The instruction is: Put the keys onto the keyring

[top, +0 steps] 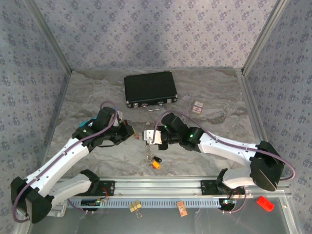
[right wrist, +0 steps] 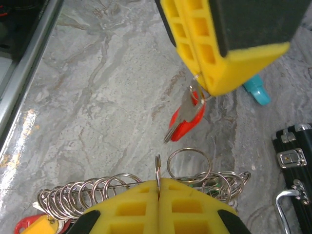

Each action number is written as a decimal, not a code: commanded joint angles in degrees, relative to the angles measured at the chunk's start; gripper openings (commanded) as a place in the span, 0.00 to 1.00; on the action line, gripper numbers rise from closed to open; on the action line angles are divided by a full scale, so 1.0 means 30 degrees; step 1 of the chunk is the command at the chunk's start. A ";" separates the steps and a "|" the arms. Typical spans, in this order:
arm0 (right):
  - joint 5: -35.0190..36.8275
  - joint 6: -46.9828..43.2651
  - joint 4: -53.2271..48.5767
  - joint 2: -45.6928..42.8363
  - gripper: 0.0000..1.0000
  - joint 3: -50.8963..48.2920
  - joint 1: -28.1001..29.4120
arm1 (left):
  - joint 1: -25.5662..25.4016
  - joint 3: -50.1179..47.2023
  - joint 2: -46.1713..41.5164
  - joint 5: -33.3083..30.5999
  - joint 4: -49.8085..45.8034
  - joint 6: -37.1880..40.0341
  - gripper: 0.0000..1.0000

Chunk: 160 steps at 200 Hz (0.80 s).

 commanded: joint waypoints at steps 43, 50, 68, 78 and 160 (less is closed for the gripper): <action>-0.0518 0.0838 0.2148 0.1195 0.00 0.0969 0.0482 | -0.0306 -0.0311 0.0109 0.0955 0.0389 -0.3672 0.00; -0.0400 0.0910 0.2420 0.1334 0.00 0.1008 0.0482 | -0.0319 -0.0259 0.0143 0.0884 0.0189 -0.3699 0.00; -0.0400 0.1101 0.2737 0.1682 0.00 0.1180 0.0482 | -0.0359 -0.0268 0.0173 0.0809 -0.0008 -0.3818 0.00; -0.0470 0.1172 0.2819 0.1825 0.00 0.1320 0.0467 | -0.0370 -0.0258 0.0240 0.0834 0.0045 -0.3776 0.00; -0.0526 0.1530 0.3156 0.2048 0.00 0.1526 0.0339 | -0.0380 -0.0243 0.0497 0.0866 -0.0014 -0.3007 0.00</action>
